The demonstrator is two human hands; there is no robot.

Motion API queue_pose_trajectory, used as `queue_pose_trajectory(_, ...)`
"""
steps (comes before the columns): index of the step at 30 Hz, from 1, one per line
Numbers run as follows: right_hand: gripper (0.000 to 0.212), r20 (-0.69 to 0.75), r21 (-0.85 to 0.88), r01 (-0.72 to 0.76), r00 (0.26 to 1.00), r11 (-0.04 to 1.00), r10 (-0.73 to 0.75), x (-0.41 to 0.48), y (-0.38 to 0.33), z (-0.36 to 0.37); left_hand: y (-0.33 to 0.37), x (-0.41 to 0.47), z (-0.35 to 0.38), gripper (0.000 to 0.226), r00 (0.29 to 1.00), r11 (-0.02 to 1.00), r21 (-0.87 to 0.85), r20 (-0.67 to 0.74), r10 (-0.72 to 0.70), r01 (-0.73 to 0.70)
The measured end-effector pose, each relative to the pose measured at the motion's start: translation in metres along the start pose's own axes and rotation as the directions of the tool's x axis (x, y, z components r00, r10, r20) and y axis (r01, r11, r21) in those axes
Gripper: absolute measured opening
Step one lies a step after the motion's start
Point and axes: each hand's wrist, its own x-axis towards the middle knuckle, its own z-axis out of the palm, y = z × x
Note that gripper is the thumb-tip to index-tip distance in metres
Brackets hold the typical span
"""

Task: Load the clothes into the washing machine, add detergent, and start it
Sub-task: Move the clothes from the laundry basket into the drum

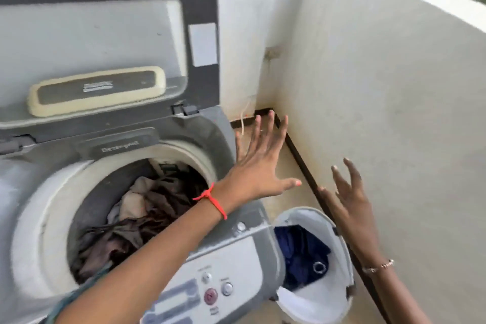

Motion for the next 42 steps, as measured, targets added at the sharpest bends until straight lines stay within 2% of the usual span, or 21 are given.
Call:
queue_pose_trajectory(5,0.079,0.007,-0.2,-0.188,0.981,0.962,0.193,-0.036,0.108,-0.044,0.065,0.025,0.087,0.118,0.997,0.999,0.007,0.062,0.046,-0.047)
queue_pose_trajectory(9,0.081,0.144,-0.218,-0.258,0.946,0.941,0.292,-0.049,0.195,-0.05,0.069,0.026,0.202,0.119,0.981,0.997,0.061,0.183,-0.059,0.048)
queue_pose_trajectory(13,0.092,0.252,-0.239,-0.349,0.879,0.906,0.405,-0.055,0.303,-0.017,0.035,0.018,0.344,0.114,0.936,0.969,0.053,0.25,-0.247,0.242)
queue_pose_trajectory(15,0.098,0.254,-0.325,-0.366,0.855,0.872,0.453,-0.053,0.368,0.01,0.009,0.015,0.42,0.119,0.897,0.942,0.122,0.288,-0.335,0.313)
queue_pose_trajectory(18,0.098,0.243,-0.514,-0.353,0.814,0.782,0.527,-0.044,0.448,0.047,-0.036,0.015,0.531,0.132,0.868,0.944,0.197,0.376,-0.323,0.266)
queue_pose_trajectory(21,0.113,0.241,-0.637,-0.359,0.748,0.682,0.619,-0.032,0.528,0.086,-0.083,0.024,0.624,0.143,0.846,0.946,0.266,0.445,-0.292,0.187)
queue_pose_trajectory(23,0.133,0.193,-0.698,-0.264,0.826,0.665,0.53,-0.028,0.583,0.115,-0.111,0.035,0.674,0.148,0.851,0.943,0.283,0.438,-0.288,0.174)
queue_pose_trajectory(24,0.141,0.19,-0.729,-0.226,0.84,0.646,0.508,-0.025,0.605,0.127,-0.123,0.042,0.695,0.148,0.855,0.94,0.295,0.43,-0.29,0.17)
queue_pose_trajectory(27,0.147,0.213,-0.803,-0.167,0.816,0.572,0.537,-0.011,0.66,0.155,-0.154,0.064,0.741,0.146,0.869,0.912,0.39,0.4,-0.29,0.125)
queue_pose_trajectory(33,0.145,0.237,-0.866,-0.022,0.861,0.499,0.449,0.012,0.727,0.183,-0.2,0.092,0.78,0.142,0.877,0.819,0.569,0.356,-0.322,0.07)
queue_pose_trajectory(39,0.145,0.251,-0.885,0.024,0.866,0.466,0.433,0.022,0.756,0.198,-0.221,0.095,0.808,0.142,0.888,0.831,0.557,0.374,-0.269,0.018)
queue_pose_trajectory(42,0.142,0.283,-0.86,0.022,0.852,0.51,0.441,0.022,0.769,0.209,-0.226,0.093,0.825,0.139,0.896,0.842,0.54,0.373,-0.24,0.001)
